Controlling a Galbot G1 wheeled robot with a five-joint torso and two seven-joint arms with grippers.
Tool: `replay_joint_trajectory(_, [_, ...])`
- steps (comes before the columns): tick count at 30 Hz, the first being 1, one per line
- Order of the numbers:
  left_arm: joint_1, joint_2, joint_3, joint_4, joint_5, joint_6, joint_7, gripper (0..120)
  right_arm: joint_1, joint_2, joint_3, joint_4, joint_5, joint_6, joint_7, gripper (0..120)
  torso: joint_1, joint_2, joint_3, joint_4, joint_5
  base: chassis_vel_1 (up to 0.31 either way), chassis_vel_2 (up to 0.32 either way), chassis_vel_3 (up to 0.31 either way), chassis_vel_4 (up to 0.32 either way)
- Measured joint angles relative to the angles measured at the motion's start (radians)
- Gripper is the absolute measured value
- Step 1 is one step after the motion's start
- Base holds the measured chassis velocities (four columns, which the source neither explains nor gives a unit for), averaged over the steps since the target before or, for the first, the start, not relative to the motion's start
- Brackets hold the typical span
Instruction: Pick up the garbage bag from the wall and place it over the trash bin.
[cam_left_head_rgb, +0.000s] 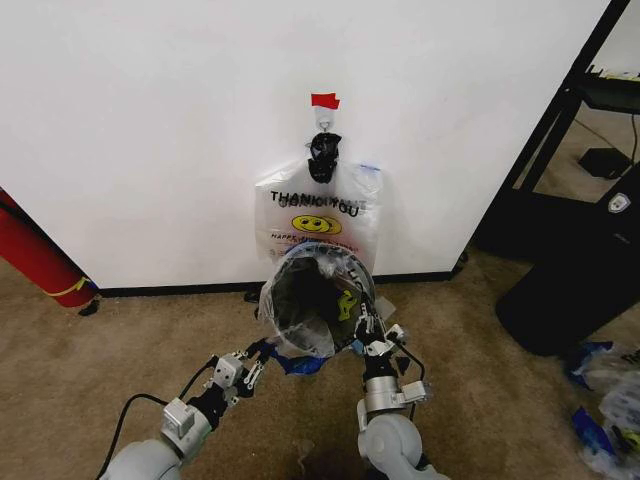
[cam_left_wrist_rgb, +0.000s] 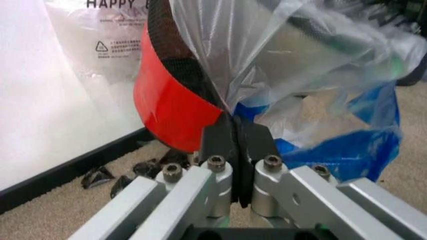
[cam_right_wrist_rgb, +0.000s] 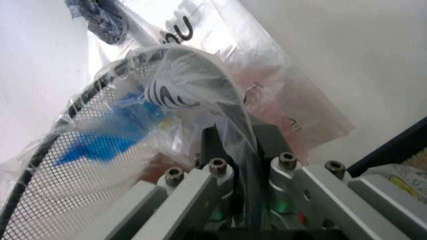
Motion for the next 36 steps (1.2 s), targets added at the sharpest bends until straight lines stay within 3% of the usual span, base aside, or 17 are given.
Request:
replay_joint_trajectory(6, [-0.029, -0.019, 0.006, 0.049, 0.07, -0.02, -0.003, 0, -0.01, -0.007, -0.005, 0.027, 0.031, -0.011, 0.009, 1, 0.0, 0.0, 0.0, -0.0001, 0.0, 0.0, 0.0, 0.0, 0.0])
replay_joint_trajectory(11, [-0.067, -0.047, 0.017, 0.103, 0.165, -0.047, -0.089, 0, -0.033, -0.022, -0.021, 0.054, 0.045, -0.041, 0.019, 1, 0.0, 0.0, 0.0, 0.0, -0.0001, 0.0, 0.0, 0.0, 0.0])
replay_joint_trajectory(16, [-0.074, -0.06, 0.023, 0.113, 0.155, -0.087, -0.1, 0, -0.039, -0.024, -0.028, 0.055, 0.042, -0.047, 0.018, 1, 0.0, 0.0, 0.0, 0.0, -0.0001, 0.0, 0.0, 0.0, 0.0])
replay_joint_trajectory(20, [-0.066, -0.062, 0.021, 0.109, 0.115, -0.156, -0.02, 0, -0.035, -0.019, -0.028, 0.054, 0.041, -0.048, 0.018, 1, 0.0, 0.0, 0.0, 0.0, 0.0, 0.0, 0.0, 0.0, 0.0])
replay_joint_trajectory(25, [-0.07, -0.063, -0.018, 0.151, 0.126, -0.262, 0.19, 20, -0.014, -0.005, -0.016, 0.032, 0.049, -0.053, 0.02, 1, 0.0, 0.0, 0.0, 0.0, -0.0001, 0.0, 0.0, 0.0, 0.0])
replay_joint_trajectory(30, [-0.073, -0.054, -0.049, 0.179, 0.145, -0.299, 0.305, 35, -0.001, 0.004, -0.006, 0.02, 0.067, -0.063, 0.022, 1, 0.0, 0.0, 0.0, 0.0, 0.0, 0.0, 0.0, 0.0, 0.0])
replay_joint_trajectory(36, [-0.074, -0.065, -0.051, 0.196, 0.096, -0.326, 0.249, 56, 0.002, 0.006, -0.001, 0.004, 0.066, -0.065, 0.015, 1, 0.0, 0.0, 0.0, 0.0, 0.0, 0.0, 0.0, 0.0, 0.0])
